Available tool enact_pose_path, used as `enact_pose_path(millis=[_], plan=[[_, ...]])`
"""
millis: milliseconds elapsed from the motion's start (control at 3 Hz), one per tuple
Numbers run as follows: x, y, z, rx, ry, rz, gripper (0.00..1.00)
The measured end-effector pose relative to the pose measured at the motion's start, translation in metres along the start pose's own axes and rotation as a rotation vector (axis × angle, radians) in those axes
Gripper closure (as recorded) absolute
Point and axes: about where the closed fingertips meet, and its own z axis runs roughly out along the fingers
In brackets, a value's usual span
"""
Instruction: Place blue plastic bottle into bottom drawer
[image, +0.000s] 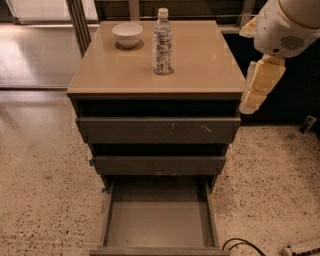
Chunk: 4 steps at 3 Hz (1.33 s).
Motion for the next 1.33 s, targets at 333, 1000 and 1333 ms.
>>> enact_pose_path(millis=[333, 1000, 1333], plan=[[-0.018, -0.039, 0.015, 0.010, -0.045, -0.062, 0.00], [-0.033, -0.077, 0.030, 0.028, -0.100, -0.098, 0.00], [-0.056, -0.089, 0.047, 0.035, -0.149, -0.132, 0.00]])
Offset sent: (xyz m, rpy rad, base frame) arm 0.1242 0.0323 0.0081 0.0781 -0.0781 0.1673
